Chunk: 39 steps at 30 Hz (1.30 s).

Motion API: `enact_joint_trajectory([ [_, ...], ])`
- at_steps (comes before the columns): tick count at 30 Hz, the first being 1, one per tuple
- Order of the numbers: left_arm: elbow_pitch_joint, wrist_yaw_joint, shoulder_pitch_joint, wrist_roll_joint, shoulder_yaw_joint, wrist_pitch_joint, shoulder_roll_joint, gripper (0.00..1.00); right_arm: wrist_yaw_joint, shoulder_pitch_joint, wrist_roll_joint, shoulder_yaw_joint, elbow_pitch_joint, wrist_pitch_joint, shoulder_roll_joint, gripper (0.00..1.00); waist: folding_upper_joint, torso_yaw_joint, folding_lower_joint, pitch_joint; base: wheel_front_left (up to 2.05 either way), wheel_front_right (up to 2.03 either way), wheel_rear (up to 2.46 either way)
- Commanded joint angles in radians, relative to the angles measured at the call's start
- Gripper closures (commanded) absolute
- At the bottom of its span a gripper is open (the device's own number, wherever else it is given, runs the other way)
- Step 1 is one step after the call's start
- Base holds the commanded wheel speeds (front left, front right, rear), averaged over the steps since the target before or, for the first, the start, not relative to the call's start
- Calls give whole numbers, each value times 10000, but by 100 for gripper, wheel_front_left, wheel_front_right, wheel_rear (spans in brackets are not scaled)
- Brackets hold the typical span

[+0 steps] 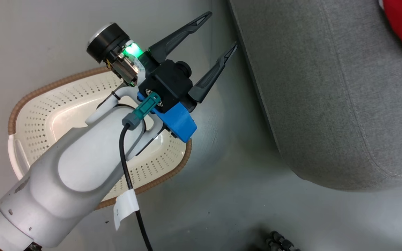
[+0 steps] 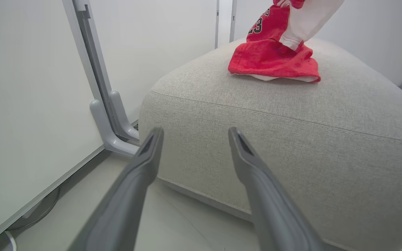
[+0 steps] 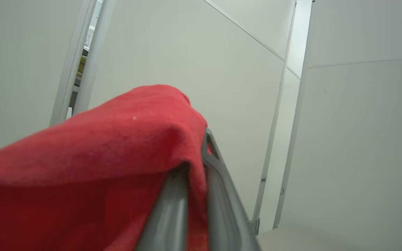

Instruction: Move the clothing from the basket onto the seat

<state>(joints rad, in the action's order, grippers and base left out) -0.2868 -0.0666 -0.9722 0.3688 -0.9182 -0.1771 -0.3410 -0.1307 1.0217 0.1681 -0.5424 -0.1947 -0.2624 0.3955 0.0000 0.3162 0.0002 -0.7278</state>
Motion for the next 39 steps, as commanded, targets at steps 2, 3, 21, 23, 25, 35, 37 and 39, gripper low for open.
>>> enact_joint_trajectory([
  [2,174,49,-155,-68,-25,54,-117,0,-1,66,41,-158,-699,-38,120,100,0,-39,-2,-530,0,0,0],
  [3,242,35,-162,-83,-51,68,-144,0,-1,20,-16,-71,-981,-40,161,100,0,-41,-2,-605,0,0,0],
  [21,787,245,-141,-24,-143,148,-321,0,1,-408,-1000,612,-4676,-39,-549,100,0,-379,-2,-908,0,0,0],
  [23,733,276,-107,3,-154,79,-286,0,1,-462,-874,580,-4758,-38,-571,94,0,-378,-2,-799,0,0,0],
  [25,672,284,-56,12,-180,7,-224,0,1,-630,-782,554,-4794,-38,-612,0,0,-385,-2,-628,0,0,0],
  [35,39,412,608,370,-142,-638,238,0,1,-2713,-769,1083,-3917,-39,-437,0,0,-554,-2,1110,0,0,0],
  [37,-77,497,825,503,-36,-736,329,0,1,-3277,-762,1243,-3552,-39,-512,0,0,-585,-2,1539,0,0,0],
  [39,-216,548,1095,629,107,-810,381,0,1,-3723,-742,1325,-3067,-39,-607,0,0,-616,-2,2013,0,0,0],
])
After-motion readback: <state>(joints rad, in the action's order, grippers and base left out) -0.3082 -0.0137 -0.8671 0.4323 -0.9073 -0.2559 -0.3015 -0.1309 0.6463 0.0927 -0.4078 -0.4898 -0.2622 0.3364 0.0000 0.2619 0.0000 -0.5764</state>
